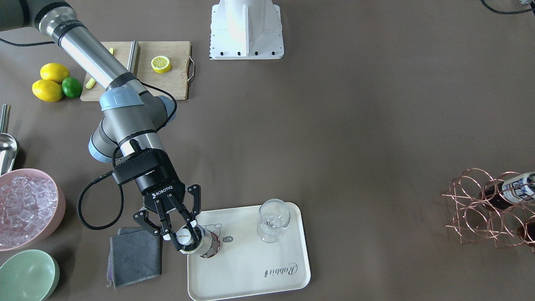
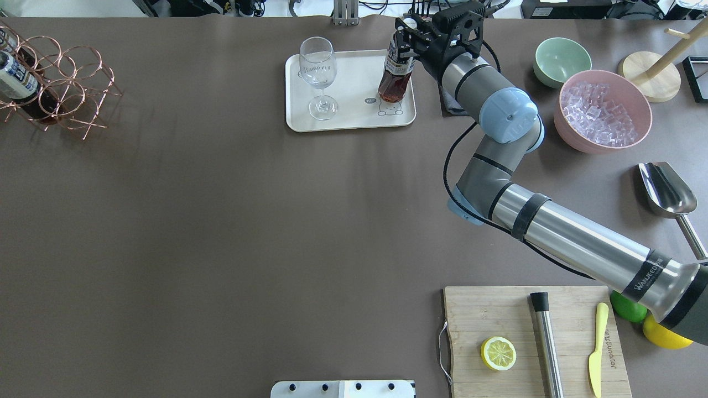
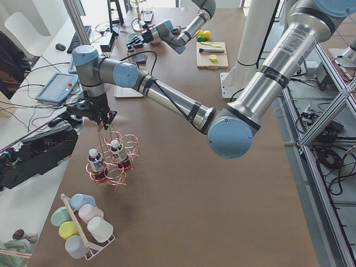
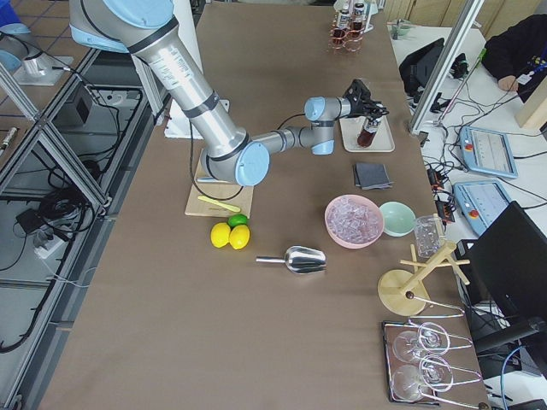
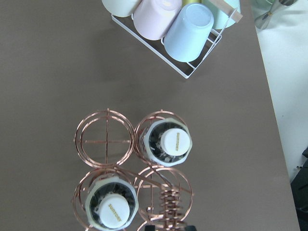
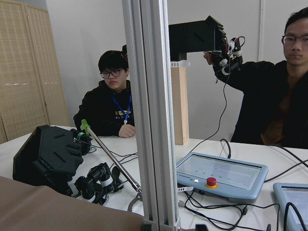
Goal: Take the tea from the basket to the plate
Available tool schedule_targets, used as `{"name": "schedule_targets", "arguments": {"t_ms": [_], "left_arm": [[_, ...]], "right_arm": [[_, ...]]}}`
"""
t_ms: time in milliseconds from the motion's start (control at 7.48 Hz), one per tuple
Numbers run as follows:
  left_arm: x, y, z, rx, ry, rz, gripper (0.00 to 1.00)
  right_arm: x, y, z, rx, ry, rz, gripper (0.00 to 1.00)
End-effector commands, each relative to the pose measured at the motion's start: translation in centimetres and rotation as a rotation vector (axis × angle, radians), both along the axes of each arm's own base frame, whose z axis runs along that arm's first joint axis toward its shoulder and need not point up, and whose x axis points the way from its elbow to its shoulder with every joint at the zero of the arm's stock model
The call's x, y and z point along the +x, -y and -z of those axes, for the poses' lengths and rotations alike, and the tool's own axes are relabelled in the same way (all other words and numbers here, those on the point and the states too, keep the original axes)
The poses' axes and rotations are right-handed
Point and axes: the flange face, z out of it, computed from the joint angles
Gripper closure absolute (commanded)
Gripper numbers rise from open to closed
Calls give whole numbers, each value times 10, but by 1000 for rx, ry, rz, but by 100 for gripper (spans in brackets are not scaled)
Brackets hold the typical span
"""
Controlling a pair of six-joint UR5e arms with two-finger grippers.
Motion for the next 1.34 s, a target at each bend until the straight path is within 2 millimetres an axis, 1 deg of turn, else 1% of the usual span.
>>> {"name": "schedule_targets", "arguments": {"t_ms": [0, 267, 401, 535, 802, 935, 1069, 1203], "left_arm": [[-6, 3, -6, -7, 1, 9, 100], [-5, 13, -19, -7, 2, 11, 100], [-5, 14, -17, -6, 1, 12, 100], [-10, 18, -8, -2, 2, 22, 100], [-17, 18, -9, -5, 1, 31, 100], [-20, 18, -9, -5, 1, 36, 100], [-20, 18, -9, -4, 1, 35, 100], [-20, 18, -9, -3, 1, 35, 100]], "right_arm": [[-4, 0, 9, 12, -4, 0, 100], [-8, -3, 9, 11, -6, 0, 100], [-12, -6, 7, 18, -30, 0, 100], [-19, -11, 6, 26, -47, -5, 100], [-23, -16, 7, 26, -45, -6, 100], [-24, -18, 9, 28, -41, -5, 33], [-22, -18, 12, 33, -35, -5, 0], [-19, -21, 16, 41, -26, -2, 0]]}}
